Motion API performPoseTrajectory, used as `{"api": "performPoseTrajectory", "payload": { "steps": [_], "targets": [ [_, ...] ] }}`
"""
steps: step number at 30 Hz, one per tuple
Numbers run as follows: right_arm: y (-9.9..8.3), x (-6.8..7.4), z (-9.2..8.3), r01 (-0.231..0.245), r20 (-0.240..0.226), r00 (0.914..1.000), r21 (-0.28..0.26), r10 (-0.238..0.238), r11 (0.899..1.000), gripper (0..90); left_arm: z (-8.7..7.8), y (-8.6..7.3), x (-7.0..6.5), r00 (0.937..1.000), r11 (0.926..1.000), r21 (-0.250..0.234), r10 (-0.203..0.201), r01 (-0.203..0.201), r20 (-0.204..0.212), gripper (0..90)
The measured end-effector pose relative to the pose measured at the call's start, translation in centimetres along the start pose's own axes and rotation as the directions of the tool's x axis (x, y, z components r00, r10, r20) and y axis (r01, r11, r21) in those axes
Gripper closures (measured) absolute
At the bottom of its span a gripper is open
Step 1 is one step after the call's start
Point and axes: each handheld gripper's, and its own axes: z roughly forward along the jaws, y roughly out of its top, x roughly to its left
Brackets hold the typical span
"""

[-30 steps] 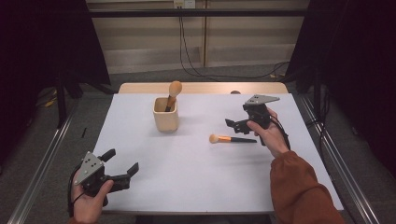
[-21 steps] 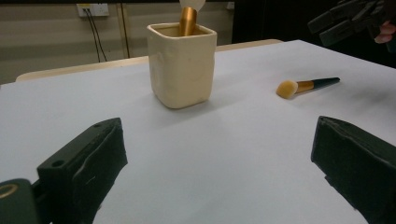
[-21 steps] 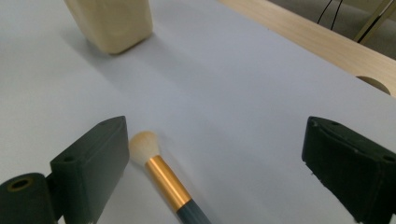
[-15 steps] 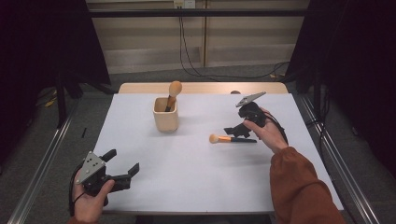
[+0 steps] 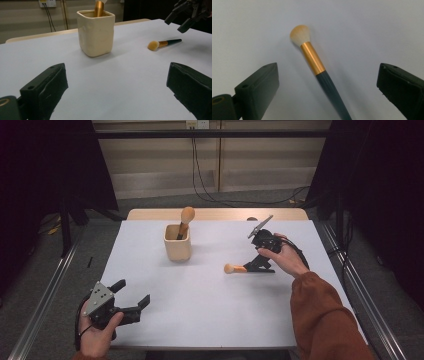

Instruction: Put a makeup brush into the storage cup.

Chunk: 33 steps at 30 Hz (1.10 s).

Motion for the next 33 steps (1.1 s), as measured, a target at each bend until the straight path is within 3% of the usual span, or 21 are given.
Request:
{"api": "performPoseTrajectory", "payload": {
  "steps": [8,16,21,30,33],
  "targets": [
    [0.0,0.1,0.9,0.031,-0.02,0.9994,0.095,-0.03,0.995,4.0,0.1,0.0,0.0,1.0,1.0,-0.004,0.001,-0.001,-0.002,3.1],
    [0.8,0.2,1.2,0.068,-0.03,0.9975,0.126,-0.065,0.99,4.3,0.1,0.0,-0.1,1.0,1.0,-0.001,0.007,-0.007,0.001,3.1],
    [1.3,0.1,1.6,0.093,-0.044,0.9953,0.192,-0.086,0.977,4.3,0.1,0.0,-0.1,1.0,1.0,-0.001,0.007,-0.007,0.002,3.1],
    [2.3,0.1,2.5,0.13,-0.056,0.9912,0.245,-0.12,0.961,4.3,0.2,0.0,-0.1,1.0,1.0,0.001,0.002,-0.002,-0.004,3.1],
    [2.5,0.1,2.9,0.153,-0.044,0.9882,0.287,-0.147,0.946,5.7,0.1,0.1,-0.1,1.0,1.0,-0.004,0.009,-0.009,-0.003,3.1]
  ]
}}
